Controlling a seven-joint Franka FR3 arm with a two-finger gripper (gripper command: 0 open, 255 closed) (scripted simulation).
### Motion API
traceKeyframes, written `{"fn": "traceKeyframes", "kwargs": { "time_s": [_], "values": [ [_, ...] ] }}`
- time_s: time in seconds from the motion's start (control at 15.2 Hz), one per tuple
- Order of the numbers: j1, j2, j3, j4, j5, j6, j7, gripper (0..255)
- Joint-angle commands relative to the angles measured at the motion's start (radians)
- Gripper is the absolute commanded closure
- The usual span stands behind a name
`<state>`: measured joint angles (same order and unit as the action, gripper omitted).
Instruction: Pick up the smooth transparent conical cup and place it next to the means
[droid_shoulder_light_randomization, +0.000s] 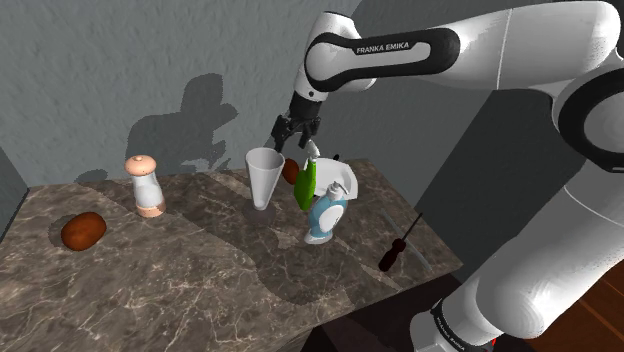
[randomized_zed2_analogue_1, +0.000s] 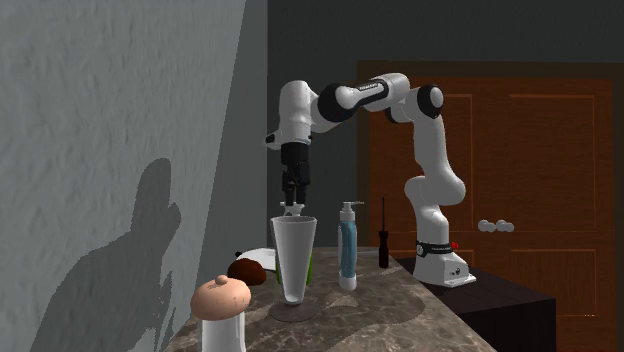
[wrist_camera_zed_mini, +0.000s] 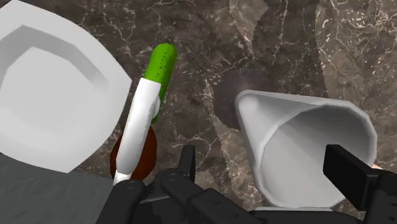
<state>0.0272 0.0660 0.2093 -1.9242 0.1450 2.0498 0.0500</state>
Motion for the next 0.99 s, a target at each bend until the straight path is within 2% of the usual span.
{"fn": "traceKeyframes", "kwargs": {
  "time_s": [0.0, 0.53, 0.92],
  "values": [
    [0.009, 0.062, 0.006, 0.057, -0.01, 0.014, 0.02, 0],
    [0.018, 0.103, 0.01, 0.005, -0.014, 0.106, 0.023, 0],
    [0.018, 0.103, 0.01, 0.006, -0.014, 0.106, 0.023, 0]
  ]
}}
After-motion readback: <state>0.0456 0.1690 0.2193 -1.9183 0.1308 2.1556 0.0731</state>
